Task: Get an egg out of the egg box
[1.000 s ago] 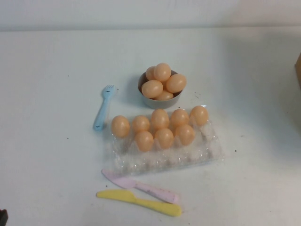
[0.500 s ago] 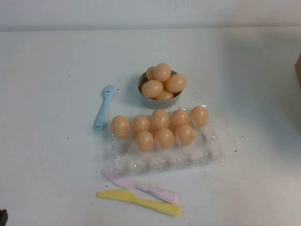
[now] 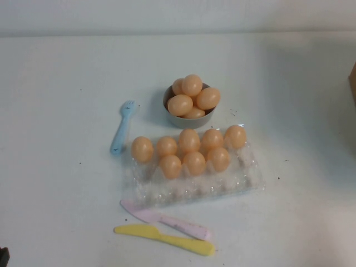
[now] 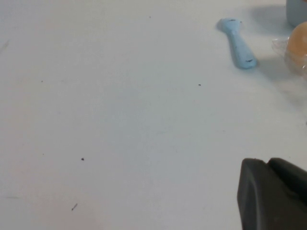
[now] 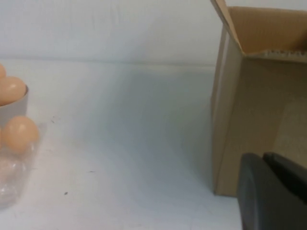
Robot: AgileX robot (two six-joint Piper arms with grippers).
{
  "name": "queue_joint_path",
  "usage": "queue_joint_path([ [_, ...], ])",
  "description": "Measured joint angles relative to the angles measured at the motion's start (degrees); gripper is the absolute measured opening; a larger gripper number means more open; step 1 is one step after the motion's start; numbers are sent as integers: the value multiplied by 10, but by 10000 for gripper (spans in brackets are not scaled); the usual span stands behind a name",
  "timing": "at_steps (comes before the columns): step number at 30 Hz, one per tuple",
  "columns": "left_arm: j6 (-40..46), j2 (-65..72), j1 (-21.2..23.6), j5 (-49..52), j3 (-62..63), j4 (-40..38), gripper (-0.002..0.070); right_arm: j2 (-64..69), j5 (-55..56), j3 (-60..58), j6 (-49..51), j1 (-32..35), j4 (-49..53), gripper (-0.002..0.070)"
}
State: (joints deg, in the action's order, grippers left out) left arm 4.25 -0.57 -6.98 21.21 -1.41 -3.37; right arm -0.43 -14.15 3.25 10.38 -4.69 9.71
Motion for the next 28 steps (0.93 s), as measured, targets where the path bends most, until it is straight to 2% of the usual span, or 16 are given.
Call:
queue_joint_path([
  [4, 0, 0, 0, 0, 0, 0, -3, 0, 47, -45, -60, 44, -68, -16],
  [8, 0, 0, 0, 0, 0, 0, -3, 0, 27, -47, -68, 65, -85, -16],
  [13, 0, 0, 0, 0, 0, 0, -4, 0, -52, -47, -70, 70, -113, -16],
  [28, 0, 0, 0, 0, 0, 0, -4, 0, -66, -47, -71, 71, -134, -16],
])
